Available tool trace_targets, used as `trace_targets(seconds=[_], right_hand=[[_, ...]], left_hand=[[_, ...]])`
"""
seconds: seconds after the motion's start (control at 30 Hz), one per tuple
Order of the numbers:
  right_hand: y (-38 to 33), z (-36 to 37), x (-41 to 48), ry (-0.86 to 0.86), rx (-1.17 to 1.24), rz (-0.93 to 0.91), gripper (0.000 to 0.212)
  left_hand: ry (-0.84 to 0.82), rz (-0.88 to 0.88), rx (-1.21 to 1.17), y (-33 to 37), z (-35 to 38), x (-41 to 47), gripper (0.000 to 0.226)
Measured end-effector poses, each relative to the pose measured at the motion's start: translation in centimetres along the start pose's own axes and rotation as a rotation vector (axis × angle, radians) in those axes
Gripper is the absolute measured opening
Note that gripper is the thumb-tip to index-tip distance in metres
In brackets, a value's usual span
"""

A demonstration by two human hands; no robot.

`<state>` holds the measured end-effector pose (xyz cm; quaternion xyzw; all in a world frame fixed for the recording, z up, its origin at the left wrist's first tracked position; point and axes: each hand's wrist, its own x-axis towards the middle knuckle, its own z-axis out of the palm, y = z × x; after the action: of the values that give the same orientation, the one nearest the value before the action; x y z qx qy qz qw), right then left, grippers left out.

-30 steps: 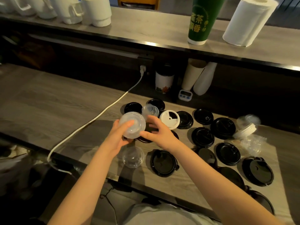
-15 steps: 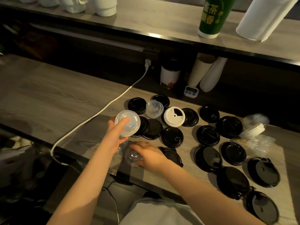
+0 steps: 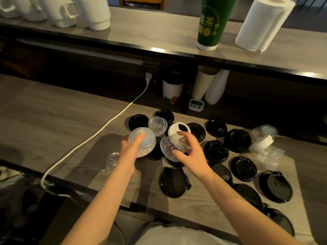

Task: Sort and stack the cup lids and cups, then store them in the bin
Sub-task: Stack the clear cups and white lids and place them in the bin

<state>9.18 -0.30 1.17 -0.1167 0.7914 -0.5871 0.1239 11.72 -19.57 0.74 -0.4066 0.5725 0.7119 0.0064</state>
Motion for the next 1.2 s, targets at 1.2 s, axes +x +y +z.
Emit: trace_targets(seconds=[1.2], right_hand=[[-0.2, -12.5, -6.1, 0.016, 0.221, 0.305, 0.082]], left_hand=[[-0.652, -0.007, 0.039, -3.5, 14.5, -7.5, 0.07]])
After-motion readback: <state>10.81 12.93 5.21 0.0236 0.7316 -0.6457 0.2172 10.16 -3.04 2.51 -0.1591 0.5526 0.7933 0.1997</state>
